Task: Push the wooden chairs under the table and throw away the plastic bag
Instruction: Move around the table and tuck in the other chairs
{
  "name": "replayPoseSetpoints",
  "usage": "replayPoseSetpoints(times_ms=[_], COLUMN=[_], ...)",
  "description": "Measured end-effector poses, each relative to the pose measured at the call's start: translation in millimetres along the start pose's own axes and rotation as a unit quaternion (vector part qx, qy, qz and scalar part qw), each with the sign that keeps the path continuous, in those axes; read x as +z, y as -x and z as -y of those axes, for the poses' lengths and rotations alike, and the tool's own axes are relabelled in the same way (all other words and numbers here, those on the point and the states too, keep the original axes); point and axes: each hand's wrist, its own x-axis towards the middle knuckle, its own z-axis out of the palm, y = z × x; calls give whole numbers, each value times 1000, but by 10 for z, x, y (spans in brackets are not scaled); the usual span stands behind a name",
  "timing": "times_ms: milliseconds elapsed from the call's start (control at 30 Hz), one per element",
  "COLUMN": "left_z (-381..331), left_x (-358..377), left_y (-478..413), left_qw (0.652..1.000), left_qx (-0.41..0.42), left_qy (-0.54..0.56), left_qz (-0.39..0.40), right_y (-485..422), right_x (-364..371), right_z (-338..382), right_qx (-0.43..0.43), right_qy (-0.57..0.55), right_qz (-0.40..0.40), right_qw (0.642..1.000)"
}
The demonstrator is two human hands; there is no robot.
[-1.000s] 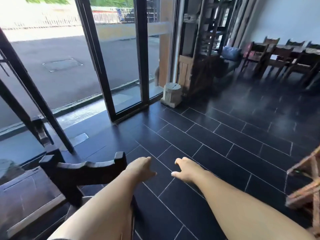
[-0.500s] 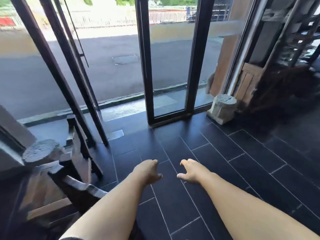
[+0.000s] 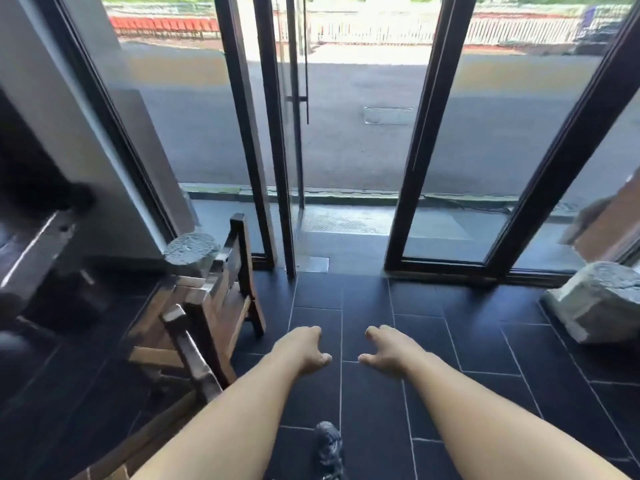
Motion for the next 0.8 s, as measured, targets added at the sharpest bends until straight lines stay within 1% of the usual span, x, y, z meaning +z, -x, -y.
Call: replayPoseSetpoints(times_ms=[133, 267, 333, 467, 600, 700, 800], left_z=[304, 650, 818, 1239, 1556, 1741, 1815], left_x=[-276, -472, -550, -759, -789, -707, -557], left_y=[-397, -782, -888, -1014, -919, -705, -445], left_qw=[997, 991, 987, 976, 944, 920, 877], left_qx=[-56, -115, -143, -205, -294, -356, -442], left_qy=[39, 65, 69, 66, 126, 135, 154], left_qz=[-25, -34, -31, -45, -81, -95, -112], right_y=[-671, -1357, -1617, -2224, -2489, -2592, -2643], right_x=[-296, -565, -658, -825, -791, -668, -537], right_z=[327, 718, 868, 1416, 2075, 2544, 2947], right_qx=[-61, -127, -140, -205, -307, -390, -470], right_qy=[36, 74, 91, 150, 184, 209, 231], right_qz=[-2, 30, 42, 65, 94, 118, 147], right_qw=[998, 989, 985, 965, 929, 889, 839])
